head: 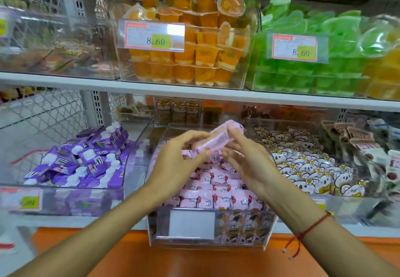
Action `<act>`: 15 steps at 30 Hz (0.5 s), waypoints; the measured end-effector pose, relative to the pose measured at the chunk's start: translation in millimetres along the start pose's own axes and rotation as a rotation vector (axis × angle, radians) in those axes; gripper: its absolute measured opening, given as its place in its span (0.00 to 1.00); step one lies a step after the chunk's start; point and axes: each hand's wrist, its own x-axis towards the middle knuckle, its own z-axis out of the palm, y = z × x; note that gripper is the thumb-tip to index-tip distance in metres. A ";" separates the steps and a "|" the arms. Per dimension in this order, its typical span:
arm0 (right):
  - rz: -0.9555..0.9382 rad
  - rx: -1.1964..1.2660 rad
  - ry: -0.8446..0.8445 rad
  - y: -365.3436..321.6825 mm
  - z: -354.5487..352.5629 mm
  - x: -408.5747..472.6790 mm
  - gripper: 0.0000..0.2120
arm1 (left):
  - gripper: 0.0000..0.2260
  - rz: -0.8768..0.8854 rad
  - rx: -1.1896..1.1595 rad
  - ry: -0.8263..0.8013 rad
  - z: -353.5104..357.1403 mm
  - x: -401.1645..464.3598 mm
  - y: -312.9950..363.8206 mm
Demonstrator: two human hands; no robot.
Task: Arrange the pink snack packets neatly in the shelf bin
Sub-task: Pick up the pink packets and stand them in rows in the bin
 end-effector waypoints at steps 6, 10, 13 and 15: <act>-0.033 -0.156 -0.102 1.7 4.8 -3.4 0.13 | 0.12 -0.761 -0.928 -0.117 -3.7 -0.7 8.3; -0.126 -0.245 -0.087 6.2 4.3 -1.8 0.12 | 0.16 -0.767 -0.929 -0.124 -4.8 -2.2 6.2; -0.123 -0.226 -0.085 6.4 4.1 -3.5 0.12 | 0.12 -0.680 -0.736 -0.083 -1.5 -3.0 6.0; -0.112 -0.233 -0.069 6.9 3.8 -4.0 0.12 | 0.07 -0.552 -0.536 -0.029 -1.0 -4.3 6.8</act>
